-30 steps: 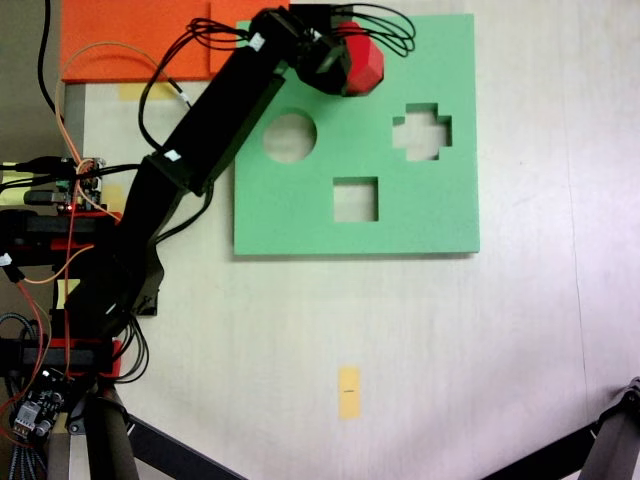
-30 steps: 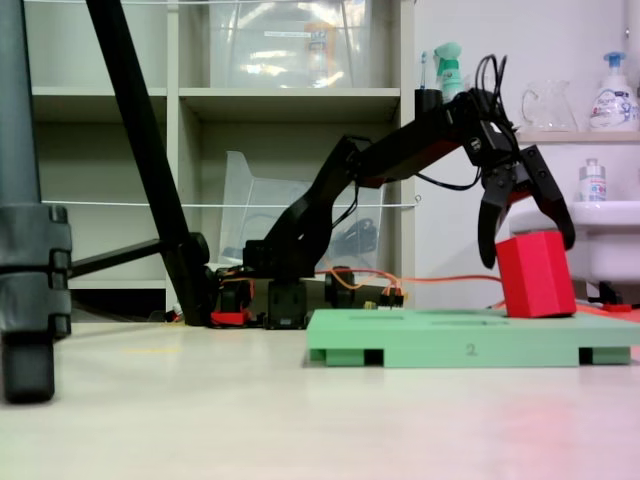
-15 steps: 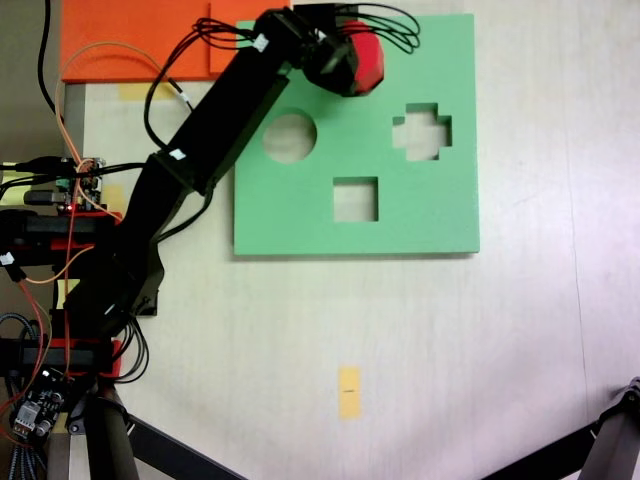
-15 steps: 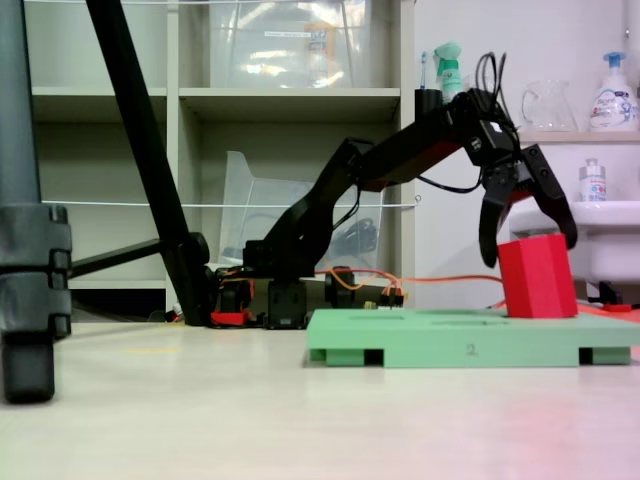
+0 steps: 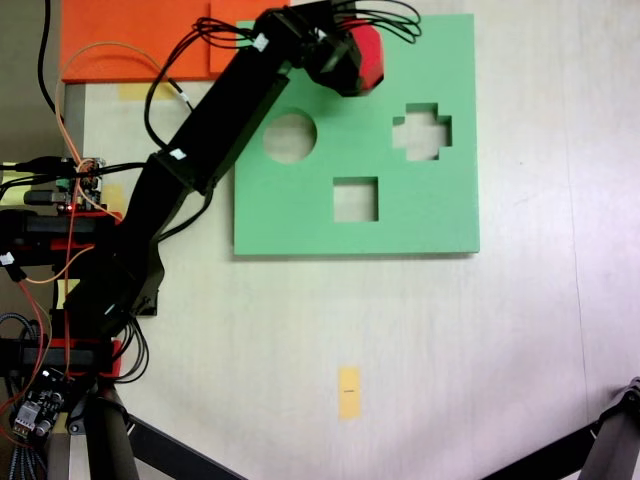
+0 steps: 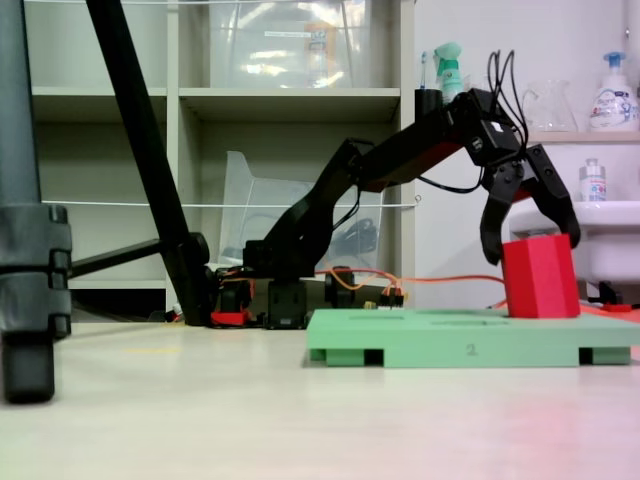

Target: Put the octagonal pillar block into the corresponding hole

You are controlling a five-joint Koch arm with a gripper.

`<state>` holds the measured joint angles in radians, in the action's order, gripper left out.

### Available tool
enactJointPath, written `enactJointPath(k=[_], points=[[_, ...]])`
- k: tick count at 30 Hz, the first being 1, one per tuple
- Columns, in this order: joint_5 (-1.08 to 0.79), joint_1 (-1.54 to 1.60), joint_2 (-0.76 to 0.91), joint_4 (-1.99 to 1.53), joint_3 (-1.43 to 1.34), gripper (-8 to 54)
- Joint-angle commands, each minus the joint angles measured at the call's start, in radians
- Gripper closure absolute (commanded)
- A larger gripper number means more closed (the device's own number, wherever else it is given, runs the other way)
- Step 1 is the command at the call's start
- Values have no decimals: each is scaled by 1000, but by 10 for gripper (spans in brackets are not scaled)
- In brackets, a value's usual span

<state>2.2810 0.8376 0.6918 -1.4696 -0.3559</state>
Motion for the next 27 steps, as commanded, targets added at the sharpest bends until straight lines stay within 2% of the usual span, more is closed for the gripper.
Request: enactJointPath(k=[1, 11, 18, 27], points=[[-97, 8, -41, 120, -21, 267], [-258, 2, -52, 92, -23, 267], [-245, 3, -52, 57, -23, 260], [-164, 21, 5, -176, -23, 261]])
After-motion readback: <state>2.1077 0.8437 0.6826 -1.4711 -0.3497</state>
